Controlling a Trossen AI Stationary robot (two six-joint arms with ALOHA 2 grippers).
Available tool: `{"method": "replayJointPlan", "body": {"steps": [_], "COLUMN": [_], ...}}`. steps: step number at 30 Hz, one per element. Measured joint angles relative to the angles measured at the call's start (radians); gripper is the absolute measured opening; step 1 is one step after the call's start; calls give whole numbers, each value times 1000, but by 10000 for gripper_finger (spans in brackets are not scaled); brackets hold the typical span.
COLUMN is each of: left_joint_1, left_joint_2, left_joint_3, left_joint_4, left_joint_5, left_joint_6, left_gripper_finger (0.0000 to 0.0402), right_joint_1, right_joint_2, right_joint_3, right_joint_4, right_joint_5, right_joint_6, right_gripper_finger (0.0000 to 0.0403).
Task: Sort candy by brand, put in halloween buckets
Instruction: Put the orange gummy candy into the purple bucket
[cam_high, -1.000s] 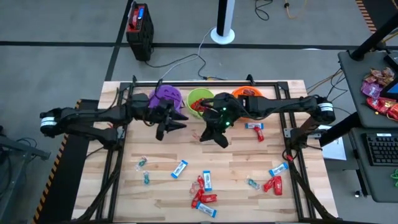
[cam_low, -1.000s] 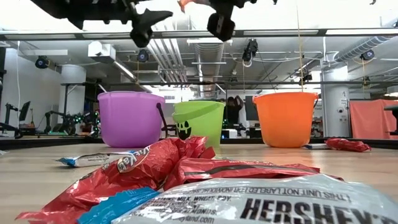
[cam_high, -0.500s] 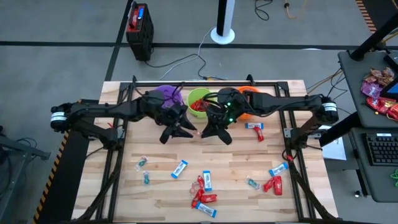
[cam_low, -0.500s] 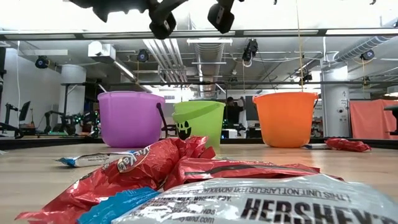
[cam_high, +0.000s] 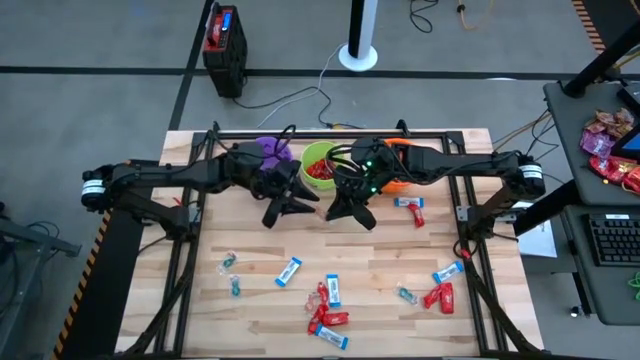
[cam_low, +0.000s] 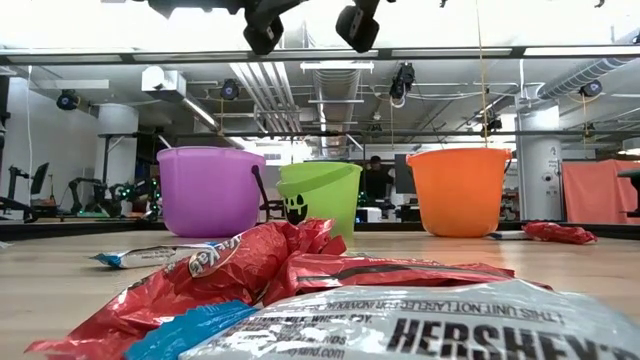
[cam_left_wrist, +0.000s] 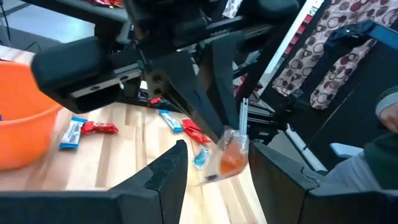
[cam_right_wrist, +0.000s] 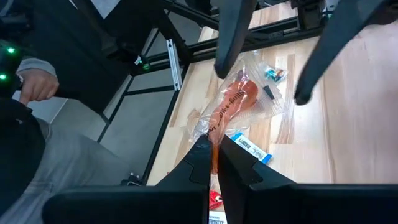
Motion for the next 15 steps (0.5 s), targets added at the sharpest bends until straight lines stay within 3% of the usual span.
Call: {"method": "replayJointPlan", "body": {"steps": [7, 15], "left_joint_1": [-13, -14], "left_joint_2": [4, 10], "left_joint_3": [0, 0], "left_joint_4": [-4, -1], "left_joint_5": [6, 7], "left_joint_6": [0, 3], "left_gripper_finger": [138, 13], "right_joint_1": [0, 0], "right_joint_2": [0, 0], "right_joint_3": [0, 0], "right_joint_4": [23, 26], "right_joint_5": [0, 33], "right_joint_6": [0, 9], "right_gripper_finger": [9, 15]}}
